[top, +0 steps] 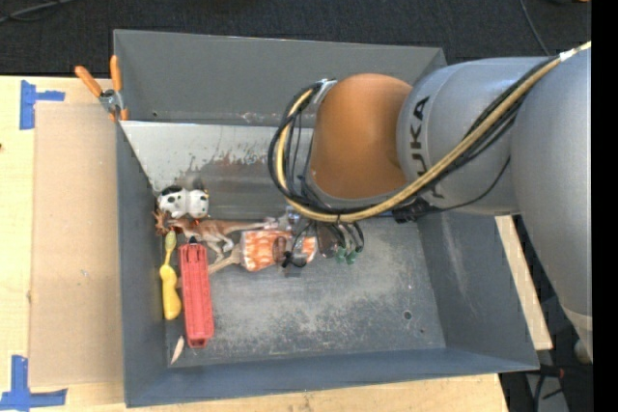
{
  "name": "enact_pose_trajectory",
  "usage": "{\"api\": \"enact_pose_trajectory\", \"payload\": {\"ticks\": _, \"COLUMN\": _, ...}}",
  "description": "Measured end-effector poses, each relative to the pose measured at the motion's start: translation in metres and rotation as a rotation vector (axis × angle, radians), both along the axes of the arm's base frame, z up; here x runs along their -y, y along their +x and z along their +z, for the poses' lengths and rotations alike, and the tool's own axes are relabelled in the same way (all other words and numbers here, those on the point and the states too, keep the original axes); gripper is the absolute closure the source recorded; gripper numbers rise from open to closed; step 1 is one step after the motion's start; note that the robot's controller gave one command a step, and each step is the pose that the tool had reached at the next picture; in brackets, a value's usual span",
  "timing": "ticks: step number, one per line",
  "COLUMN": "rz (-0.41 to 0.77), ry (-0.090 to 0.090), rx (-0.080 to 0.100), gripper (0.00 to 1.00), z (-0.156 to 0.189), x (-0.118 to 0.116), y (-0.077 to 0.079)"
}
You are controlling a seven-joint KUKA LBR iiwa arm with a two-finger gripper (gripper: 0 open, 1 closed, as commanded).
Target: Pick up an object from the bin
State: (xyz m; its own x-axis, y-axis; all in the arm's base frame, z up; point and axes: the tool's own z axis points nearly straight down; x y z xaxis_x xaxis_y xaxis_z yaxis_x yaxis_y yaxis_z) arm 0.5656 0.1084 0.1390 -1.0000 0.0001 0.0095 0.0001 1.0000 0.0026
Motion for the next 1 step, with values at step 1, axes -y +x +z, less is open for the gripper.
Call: {"api": "enact_pose_trajectory", "payload": {"ticks": 1, "rz": -0.005, "ry": 0.001, "rx": -0.006, "gripper": 1.0, "z": 0.0509, "x": -0.013, "y": -0.0238}}
